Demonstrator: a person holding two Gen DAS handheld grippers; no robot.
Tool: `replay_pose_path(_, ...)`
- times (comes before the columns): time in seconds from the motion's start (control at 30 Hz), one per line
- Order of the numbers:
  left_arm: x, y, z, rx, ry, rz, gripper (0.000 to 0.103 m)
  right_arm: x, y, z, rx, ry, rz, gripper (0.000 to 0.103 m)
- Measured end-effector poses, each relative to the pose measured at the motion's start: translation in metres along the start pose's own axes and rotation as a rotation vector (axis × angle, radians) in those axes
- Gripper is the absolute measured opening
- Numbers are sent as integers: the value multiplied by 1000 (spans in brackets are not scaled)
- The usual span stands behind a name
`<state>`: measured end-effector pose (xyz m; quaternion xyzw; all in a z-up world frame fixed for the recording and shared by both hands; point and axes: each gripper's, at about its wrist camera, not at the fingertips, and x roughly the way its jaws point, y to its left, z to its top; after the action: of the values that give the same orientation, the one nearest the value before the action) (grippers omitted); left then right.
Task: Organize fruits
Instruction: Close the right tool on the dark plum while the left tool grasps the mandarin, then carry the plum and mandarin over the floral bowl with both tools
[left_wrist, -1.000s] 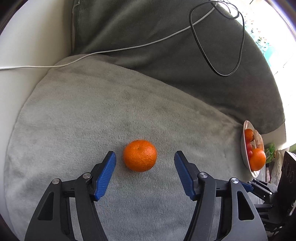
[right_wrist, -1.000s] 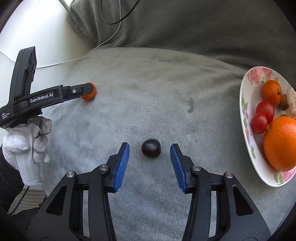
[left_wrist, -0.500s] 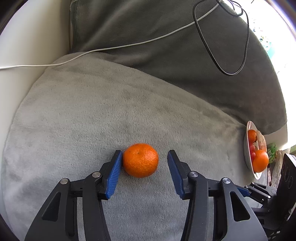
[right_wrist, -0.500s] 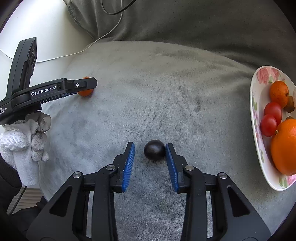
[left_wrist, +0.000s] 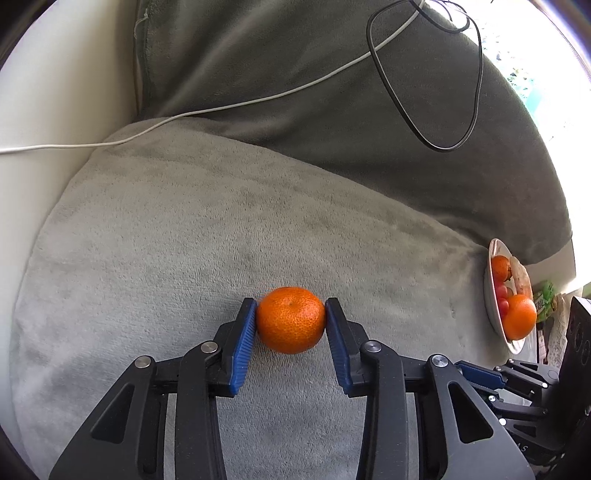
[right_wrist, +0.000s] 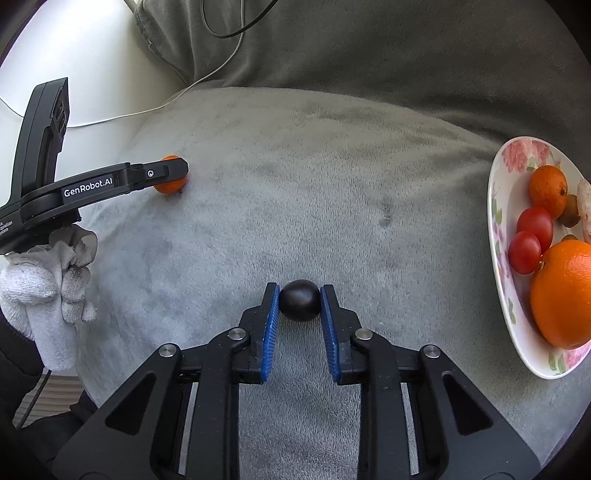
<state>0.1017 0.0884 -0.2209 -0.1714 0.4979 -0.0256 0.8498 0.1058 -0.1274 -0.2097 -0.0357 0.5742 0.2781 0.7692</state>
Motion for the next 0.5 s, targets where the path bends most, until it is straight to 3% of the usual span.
replay_pose_path(0.5,-24,-37,2,41,-45,-38,36,-42,-14,-2,11,-69,-7,23)
